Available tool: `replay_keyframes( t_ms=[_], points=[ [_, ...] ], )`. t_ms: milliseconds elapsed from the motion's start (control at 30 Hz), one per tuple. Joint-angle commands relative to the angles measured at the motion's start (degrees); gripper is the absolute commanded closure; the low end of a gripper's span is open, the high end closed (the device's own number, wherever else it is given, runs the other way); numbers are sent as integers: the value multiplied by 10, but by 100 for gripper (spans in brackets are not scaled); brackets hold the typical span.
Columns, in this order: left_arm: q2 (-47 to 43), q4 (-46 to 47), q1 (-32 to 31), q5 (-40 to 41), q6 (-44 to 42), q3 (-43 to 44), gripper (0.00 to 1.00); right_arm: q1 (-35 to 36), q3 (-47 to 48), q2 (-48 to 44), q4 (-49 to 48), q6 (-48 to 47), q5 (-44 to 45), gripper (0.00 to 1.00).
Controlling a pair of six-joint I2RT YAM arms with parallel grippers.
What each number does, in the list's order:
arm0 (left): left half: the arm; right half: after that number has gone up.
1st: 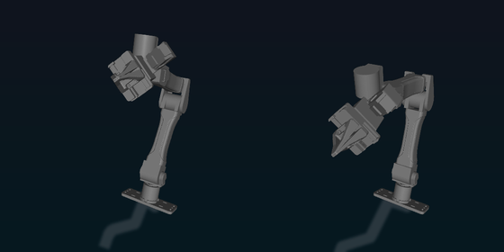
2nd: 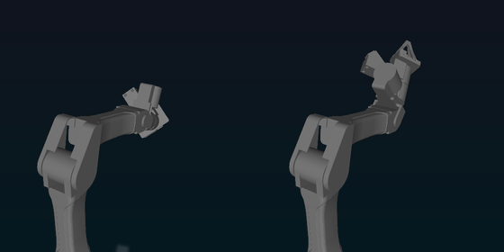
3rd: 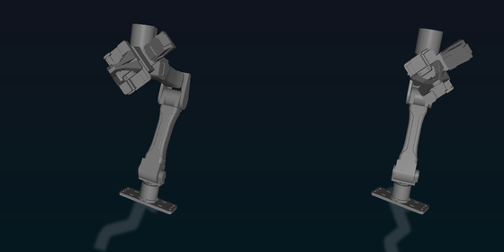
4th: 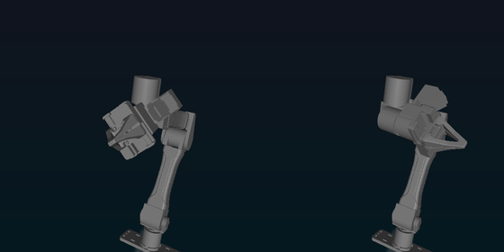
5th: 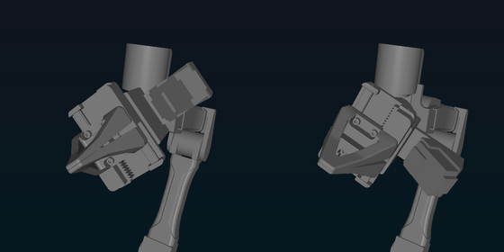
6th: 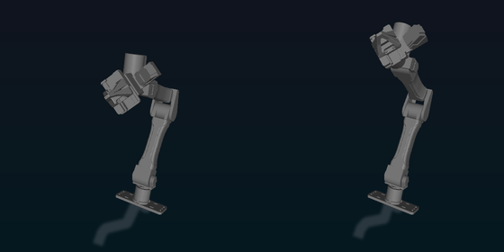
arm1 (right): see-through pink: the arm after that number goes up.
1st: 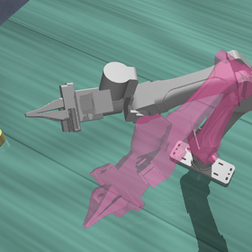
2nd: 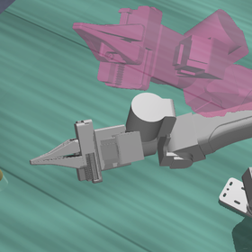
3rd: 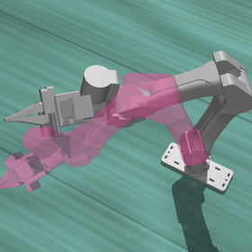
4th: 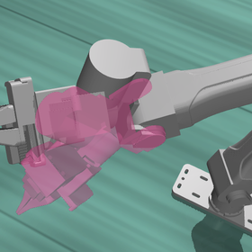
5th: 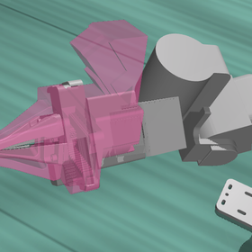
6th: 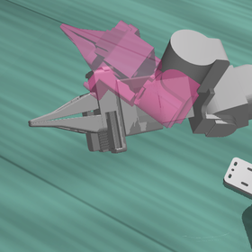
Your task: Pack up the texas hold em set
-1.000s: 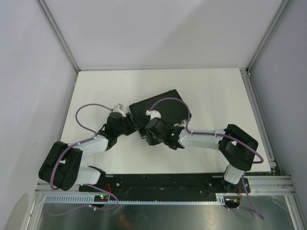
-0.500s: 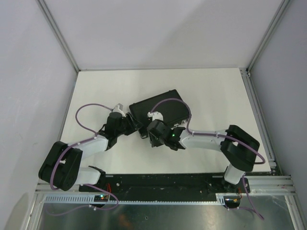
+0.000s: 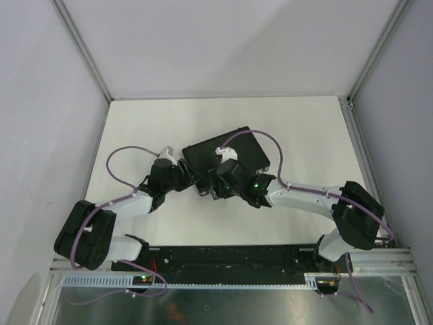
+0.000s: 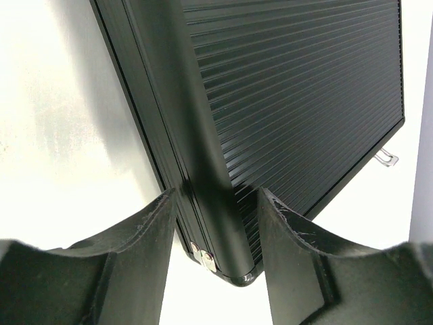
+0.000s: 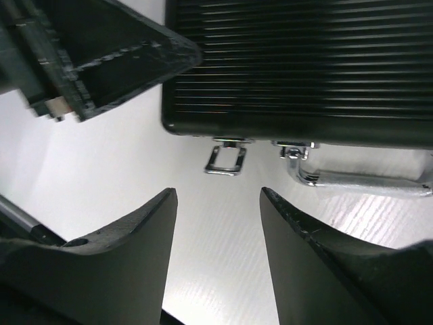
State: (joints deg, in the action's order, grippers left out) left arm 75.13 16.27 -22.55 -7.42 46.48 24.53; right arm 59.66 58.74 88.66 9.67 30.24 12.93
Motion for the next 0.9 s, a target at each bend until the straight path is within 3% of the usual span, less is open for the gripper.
replay_keyframes(
  t_ms=[0, 700, 867],
  points=[
    [11, -123, -3, 34, -46, -34, 45, -10, 11, 18, 20, 22, -11, 45],
    [14, -123, -3, 32, -46, -31, 44, -39, 43, 91, -3, 26, -42, 53],
    [16, -123, -3, 33, -47, -31, 44, -33, 43, 100, 17, 27, -38, 63]
  ],
)
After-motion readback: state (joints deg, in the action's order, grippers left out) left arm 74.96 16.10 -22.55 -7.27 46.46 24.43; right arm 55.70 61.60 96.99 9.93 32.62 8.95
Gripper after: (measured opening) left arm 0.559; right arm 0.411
